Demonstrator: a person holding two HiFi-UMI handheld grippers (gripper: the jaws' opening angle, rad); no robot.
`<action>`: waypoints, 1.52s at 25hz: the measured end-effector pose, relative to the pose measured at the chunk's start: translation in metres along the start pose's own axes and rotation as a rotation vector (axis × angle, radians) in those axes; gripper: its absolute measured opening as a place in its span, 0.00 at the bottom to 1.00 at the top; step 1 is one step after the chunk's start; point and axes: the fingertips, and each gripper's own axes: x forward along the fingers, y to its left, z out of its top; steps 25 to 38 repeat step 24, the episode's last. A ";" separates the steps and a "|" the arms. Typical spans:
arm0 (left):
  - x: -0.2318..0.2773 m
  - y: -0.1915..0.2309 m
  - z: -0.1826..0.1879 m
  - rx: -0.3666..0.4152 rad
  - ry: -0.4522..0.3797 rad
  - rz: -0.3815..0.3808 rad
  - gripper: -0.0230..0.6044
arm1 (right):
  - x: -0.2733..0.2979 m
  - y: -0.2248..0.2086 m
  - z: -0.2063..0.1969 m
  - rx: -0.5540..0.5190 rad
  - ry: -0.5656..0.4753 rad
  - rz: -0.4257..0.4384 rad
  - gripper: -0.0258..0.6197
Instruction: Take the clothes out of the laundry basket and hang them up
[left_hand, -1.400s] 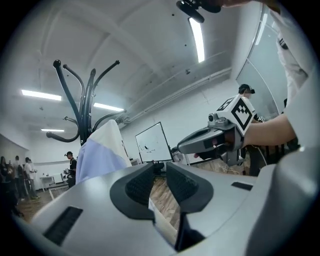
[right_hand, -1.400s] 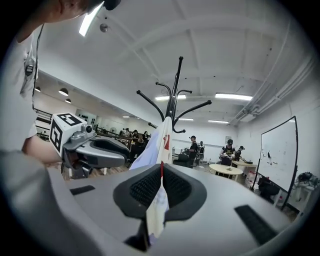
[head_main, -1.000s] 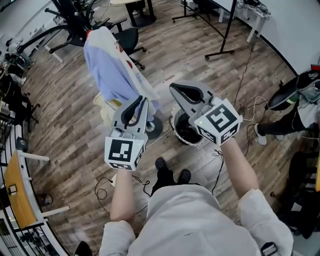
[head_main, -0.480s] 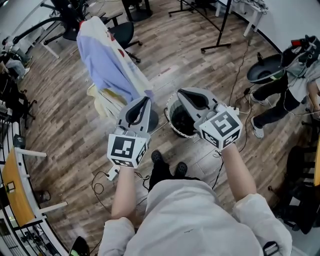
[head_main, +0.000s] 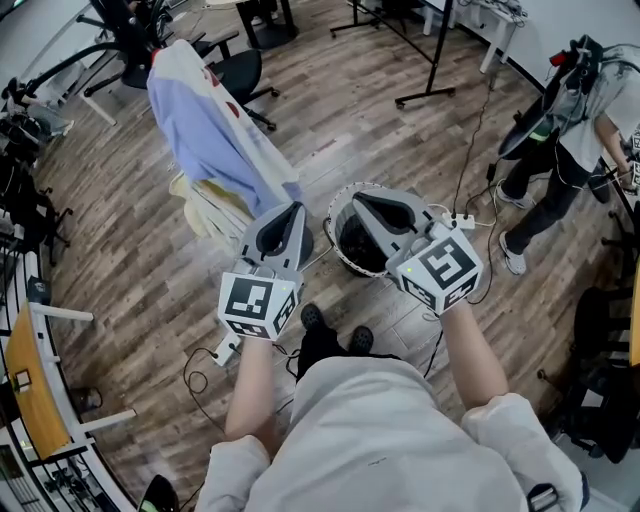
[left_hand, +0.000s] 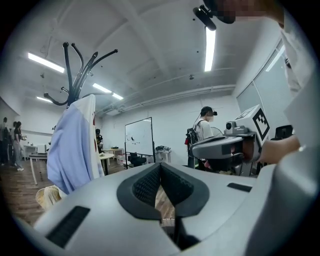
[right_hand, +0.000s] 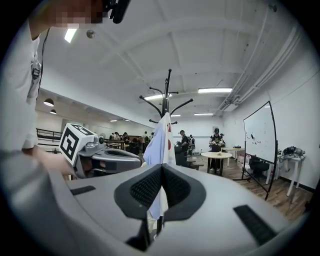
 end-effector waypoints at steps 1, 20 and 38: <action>0.000 -0.002 0.000 0.000 0.001 -0.003 0.07 | -0.001 0.000 0.000 0.003 -0.001 -0.002 0.05; 0.001 -0.005 -0.008 0.014 0.025 -0.007 0.07 | 0.002 0.000 -0.014 0.066 -0.007 -0.014 0.05; 0.002 -0.003 -0.011 0.007 0.031 -0.008 0.07 | 0.005 -0.001 -0.015 0.068 0.001 -0.017 0.05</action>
